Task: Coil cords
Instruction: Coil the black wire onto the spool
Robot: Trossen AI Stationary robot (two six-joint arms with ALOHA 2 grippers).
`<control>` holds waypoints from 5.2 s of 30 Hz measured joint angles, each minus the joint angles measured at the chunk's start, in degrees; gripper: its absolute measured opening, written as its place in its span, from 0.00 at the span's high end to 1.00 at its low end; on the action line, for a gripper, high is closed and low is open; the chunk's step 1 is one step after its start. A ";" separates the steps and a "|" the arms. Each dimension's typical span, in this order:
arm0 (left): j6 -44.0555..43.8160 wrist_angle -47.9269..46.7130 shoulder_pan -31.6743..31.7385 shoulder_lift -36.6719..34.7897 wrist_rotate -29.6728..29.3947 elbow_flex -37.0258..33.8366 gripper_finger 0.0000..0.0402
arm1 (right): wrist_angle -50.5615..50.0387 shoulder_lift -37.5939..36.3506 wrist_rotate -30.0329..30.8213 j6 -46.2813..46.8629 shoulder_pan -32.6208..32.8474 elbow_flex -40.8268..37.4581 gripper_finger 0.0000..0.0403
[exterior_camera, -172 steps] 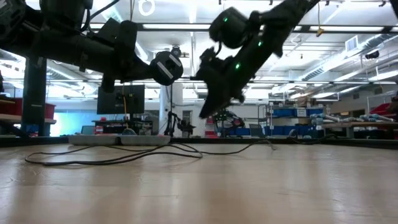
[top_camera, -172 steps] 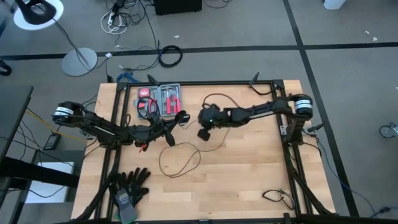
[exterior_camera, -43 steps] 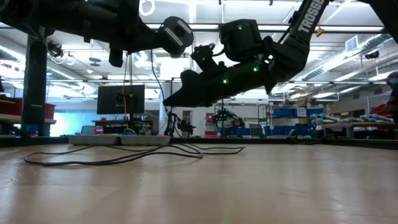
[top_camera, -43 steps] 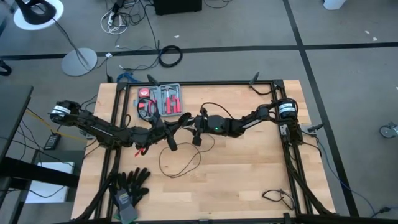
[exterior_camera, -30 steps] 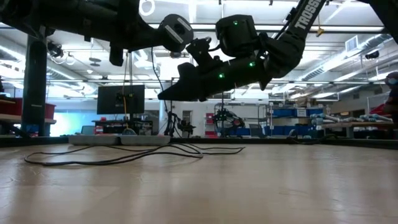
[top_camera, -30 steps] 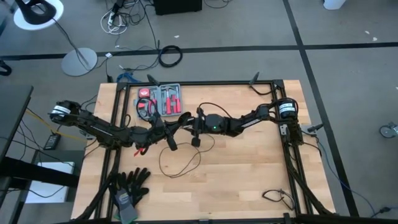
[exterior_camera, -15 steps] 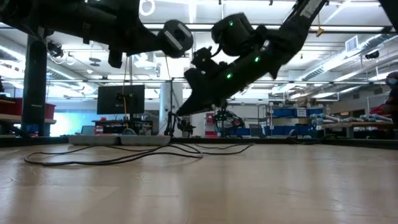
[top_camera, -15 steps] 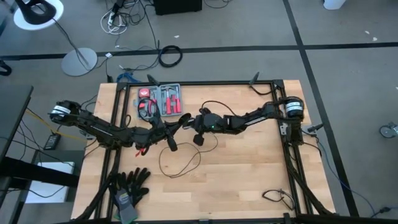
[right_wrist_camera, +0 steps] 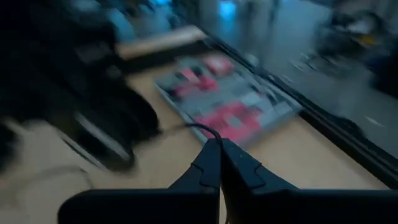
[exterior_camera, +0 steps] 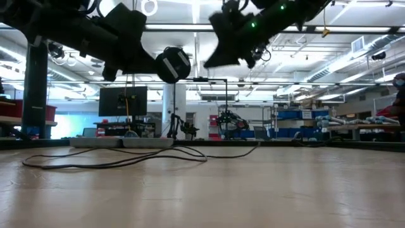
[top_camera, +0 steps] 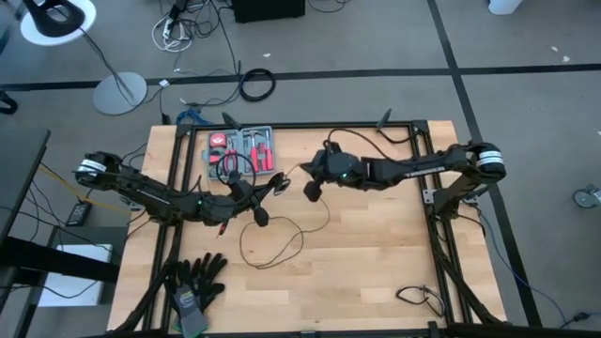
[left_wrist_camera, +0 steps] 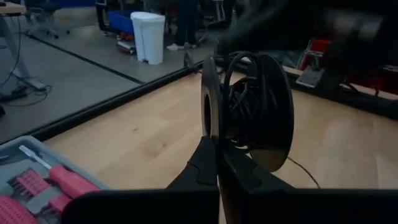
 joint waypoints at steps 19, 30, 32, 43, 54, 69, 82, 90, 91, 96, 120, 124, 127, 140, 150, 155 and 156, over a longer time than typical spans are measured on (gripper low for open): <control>-0.07 0.12 0.79 0.04 -8.58 0.04 1.00 | 7.37 16.11 -13.26 -7.11 5.08 15.02 0.98; 2.16 6.35 0.76 0.04 -8.64 0.04 1.00 | -3.07 16.21 -13.94 -5.20 5.80 15.02 0.86; 2.86 7.46 0.44 0.04 -8.48 0.04 1.00 | -6.61 16.19 -13.87 -5.09 5.78 14.97 0.83; 5.27 11.05 -2.07 0.00 -9.19 0.02 1.00 | -4.49 15.96 -13.68 -7.02 8.15 10.28 0.78; 10.63 31.37 -4.51 -0.31 -3.83 -9.46 1.00 | 34.40 4.11 -13.63 2.93 8.14 -22.80 0.81; 15.15 30.68 3.84 0.63 16.91 -8.76 1.00 | 49.90 16.97 -9.59 -6.81 7.44 -15.69 0.68; 15.07 32.13 3.98 0.66 15.83 -8.51 1.00 | 43.35 24.66 -9.61 -11.62 5.30 -5.36 0.55; 14.84 31.67 4.15 0.63 11.77 -8.53 1.00 | 40.50 24.56 -10.62 -7.76 5.69 -5.31 0.66; 14.81 31.63 4.13 0.65 11.39 -8.55 1.00 | 40.14 24.56 -10.63 -7.71 5.69 -5.31 0.67; 13.33 32.35 4.15 0.66 10.80 -8.55 1.00 | 37.04 24.54 -10.37 -8.11 5.48 -5.27 0.70; 2.91 18.46 4.17 0.63 4.43 -8.55 1.00 | 9.20 8.14 2.57 -0.55 3.95 -3.64 1.00; 1.22 13.55 4.17 0.65 6.12 -8.10 1.00 | 7.98 7.60 2.27 -2.88 2.28 -0.36 1.00; 0.21 8.19 4.15 0.66 5.84 -6.35 1.00 | 8.23 7.60 0.79 -5.25 2.13 2.90 1.00; 1.10 -0.83 4.17 0.66 -6.44 -1.18 1.00 | 9.44 7.62 -3.69 -9.66 5.10 7.04 1.00; 0.11 2.01 4.20 0.66 -6.15 -1.14 1.00 | 18.44 11.52 -12.08 -9.73 4.36 7.44 1.00; 0.10 2.01 4.20 0.68 -5.95 -1.09 1.00 | 17.55 16.55 -13.46 -9.64 4.89 10.17 0.99; 0.08 2.11 4.20 0.68 -5.95 -1.09 1.00 | 17.85 17.15 -13.46 -9.62 5.01 10.58 0.99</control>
